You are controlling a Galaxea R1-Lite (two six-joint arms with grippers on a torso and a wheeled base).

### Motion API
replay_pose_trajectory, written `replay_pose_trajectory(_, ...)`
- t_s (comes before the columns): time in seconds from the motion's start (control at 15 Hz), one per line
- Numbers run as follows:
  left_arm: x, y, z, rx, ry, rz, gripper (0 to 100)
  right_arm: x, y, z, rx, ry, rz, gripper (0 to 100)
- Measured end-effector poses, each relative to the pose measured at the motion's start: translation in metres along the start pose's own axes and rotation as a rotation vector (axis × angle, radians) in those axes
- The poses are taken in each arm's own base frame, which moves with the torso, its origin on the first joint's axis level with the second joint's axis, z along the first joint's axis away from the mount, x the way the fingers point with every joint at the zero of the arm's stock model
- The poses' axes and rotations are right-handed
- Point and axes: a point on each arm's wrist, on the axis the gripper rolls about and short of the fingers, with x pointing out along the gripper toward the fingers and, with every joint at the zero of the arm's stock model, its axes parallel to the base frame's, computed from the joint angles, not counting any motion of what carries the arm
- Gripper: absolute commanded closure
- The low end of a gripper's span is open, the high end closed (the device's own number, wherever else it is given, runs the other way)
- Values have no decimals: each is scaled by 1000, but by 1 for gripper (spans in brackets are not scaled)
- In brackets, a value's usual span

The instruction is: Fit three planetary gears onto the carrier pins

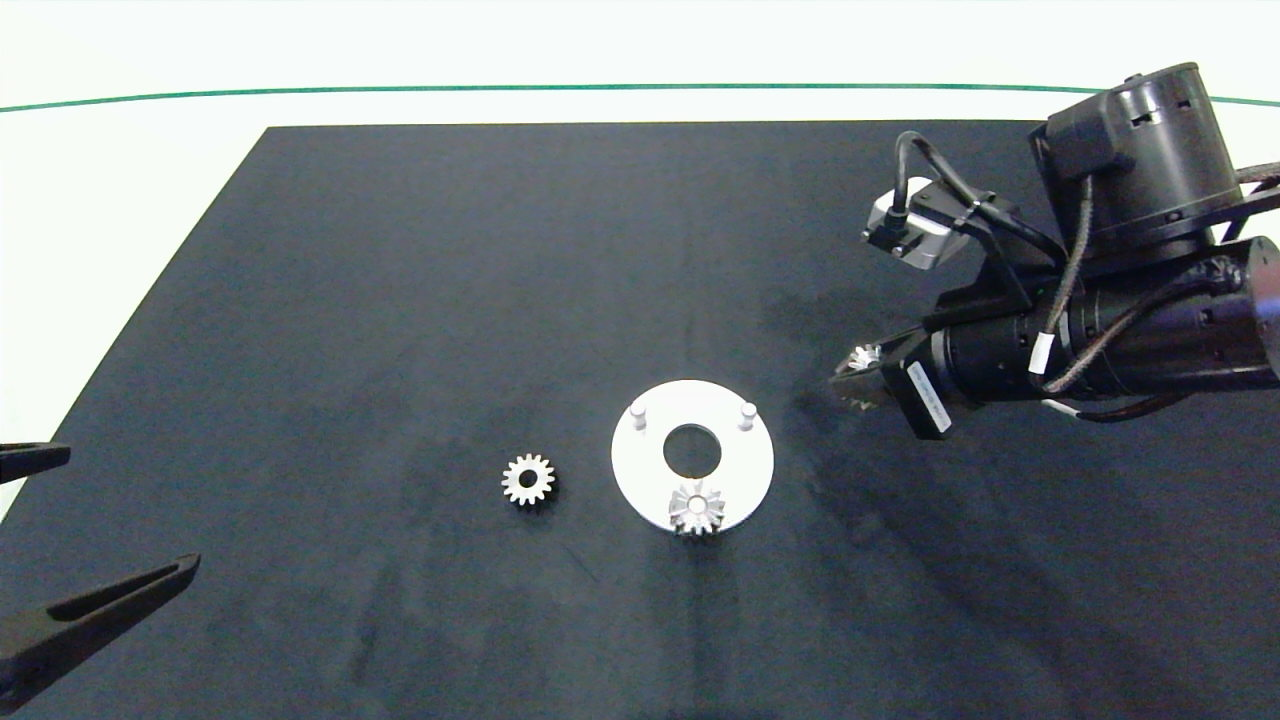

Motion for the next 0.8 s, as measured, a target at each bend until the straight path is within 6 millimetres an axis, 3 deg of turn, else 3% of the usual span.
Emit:
replay_pose_trajectory(0.4,-1,0,1,0,-7,3,0,31,37,14,-101,63,5,93)
replay_pose_trajectory(0.8,-2,1,2,0,-14,6,0,57,47,18,-109,87,20,93)
